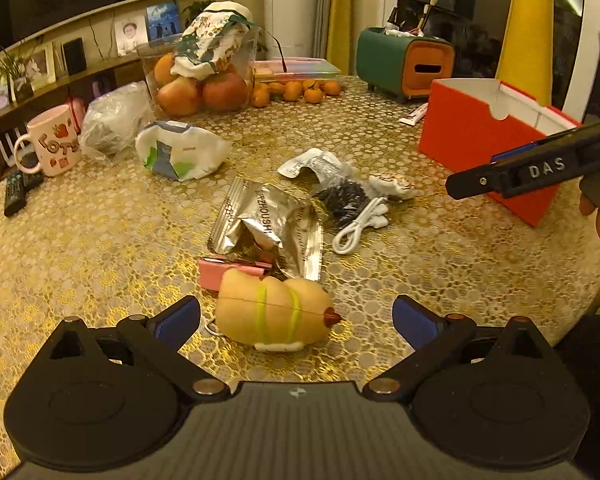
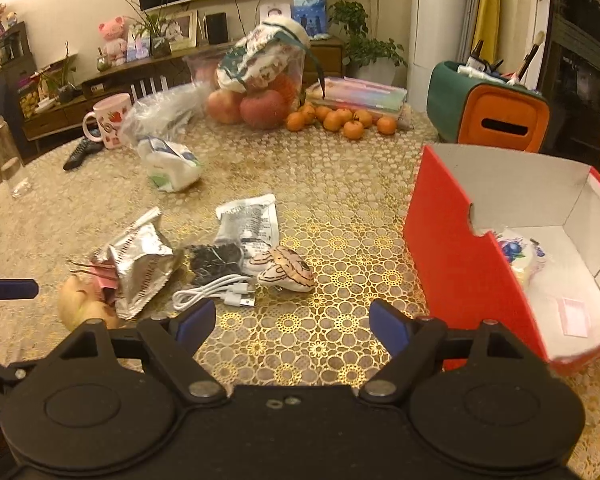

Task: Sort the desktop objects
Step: 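Move both grippers back toward the cluttered items on the table, then grasp the sausage squishy with the left gripper while the right grasps the bunny keychain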

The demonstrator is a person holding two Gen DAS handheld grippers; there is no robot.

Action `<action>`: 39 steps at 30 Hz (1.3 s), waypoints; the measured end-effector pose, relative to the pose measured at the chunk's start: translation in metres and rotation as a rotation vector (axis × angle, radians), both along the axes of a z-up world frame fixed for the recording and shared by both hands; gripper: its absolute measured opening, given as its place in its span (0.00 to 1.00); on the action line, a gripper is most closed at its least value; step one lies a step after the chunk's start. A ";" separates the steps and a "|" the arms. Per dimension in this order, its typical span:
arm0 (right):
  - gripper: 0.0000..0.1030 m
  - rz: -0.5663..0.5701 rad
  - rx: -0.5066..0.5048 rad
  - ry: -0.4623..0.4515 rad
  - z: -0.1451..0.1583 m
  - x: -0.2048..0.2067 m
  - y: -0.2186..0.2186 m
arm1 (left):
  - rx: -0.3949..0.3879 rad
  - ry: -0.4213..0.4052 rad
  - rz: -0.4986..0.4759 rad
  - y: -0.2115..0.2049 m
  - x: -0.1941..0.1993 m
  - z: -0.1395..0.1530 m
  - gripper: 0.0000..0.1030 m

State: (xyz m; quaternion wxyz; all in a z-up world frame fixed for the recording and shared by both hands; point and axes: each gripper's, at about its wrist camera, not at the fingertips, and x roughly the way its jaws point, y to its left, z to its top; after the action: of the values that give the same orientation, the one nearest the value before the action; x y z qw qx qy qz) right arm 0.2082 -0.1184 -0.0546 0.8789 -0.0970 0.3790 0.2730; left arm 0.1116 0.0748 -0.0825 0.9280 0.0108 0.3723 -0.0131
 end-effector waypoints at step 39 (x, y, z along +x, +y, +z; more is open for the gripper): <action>0.54 0.070 0.039 0.165 -0.050 0.081 0.042 | -0.002 0.021 0.013 0.010 0.025 -0.036 0.82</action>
State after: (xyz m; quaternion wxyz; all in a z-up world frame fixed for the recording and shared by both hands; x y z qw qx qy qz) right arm 0.2892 -0.0763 -0.1044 0.8363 -0.0703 0.4413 0.3178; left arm 0.1368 0.0849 -0.1186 0.9241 0.0073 0.3820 -0.0076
